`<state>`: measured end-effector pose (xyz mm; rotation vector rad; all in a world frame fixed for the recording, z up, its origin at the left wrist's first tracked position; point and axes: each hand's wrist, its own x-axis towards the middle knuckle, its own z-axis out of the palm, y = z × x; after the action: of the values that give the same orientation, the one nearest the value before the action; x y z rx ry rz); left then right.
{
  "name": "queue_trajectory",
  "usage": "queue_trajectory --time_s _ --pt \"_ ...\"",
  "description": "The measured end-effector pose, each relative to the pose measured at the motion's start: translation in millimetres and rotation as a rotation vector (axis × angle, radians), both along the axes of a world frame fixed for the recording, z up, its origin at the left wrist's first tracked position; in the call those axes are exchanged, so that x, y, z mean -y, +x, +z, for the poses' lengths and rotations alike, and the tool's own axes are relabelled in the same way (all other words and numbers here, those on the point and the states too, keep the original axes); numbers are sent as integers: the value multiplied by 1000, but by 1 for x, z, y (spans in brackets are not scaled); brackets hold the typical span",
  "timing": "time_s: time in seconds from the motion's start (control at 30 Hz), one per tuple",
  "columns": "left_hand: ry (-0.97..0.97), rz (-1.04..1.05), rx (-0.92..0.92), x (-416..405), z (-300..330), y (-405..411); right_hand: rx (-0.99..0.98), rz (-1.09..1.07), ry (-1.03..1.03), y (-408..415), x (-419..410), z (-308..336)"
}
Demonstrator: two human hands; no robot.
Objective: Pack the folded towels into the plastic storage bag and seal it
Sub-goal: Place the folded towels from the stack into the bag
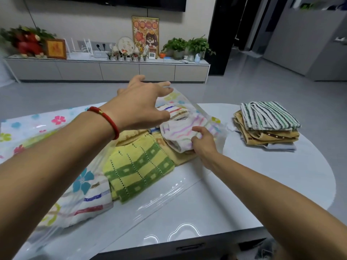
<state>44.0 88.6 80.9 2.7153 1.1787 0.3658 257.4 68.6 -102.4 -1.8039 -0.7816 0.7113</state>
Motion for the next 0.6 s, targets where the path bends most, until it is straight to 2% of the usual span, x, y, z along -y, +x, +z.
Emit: queue_trajectory --time_s 0.1,0.2,0.33,0.43,0.5,0.6 --pt "8 -9 -3 0 -1 1 60 181 -79 15 14 -7" --pt "3 -12 -13 2 -2 4 104 267 -68 25 26 -2" --pt "13 -11 -20 3 -4 6 424 430 -190 25 46 20" --pt "52 -8 -37 4 -8 6 518 630 -304 46 70 50" --pt "80 -7 -62 5 -13 8 574 588 -317 77 85 70" --pt "102 -6 -63 7 -20 10 745 218 -251 135 92 81"
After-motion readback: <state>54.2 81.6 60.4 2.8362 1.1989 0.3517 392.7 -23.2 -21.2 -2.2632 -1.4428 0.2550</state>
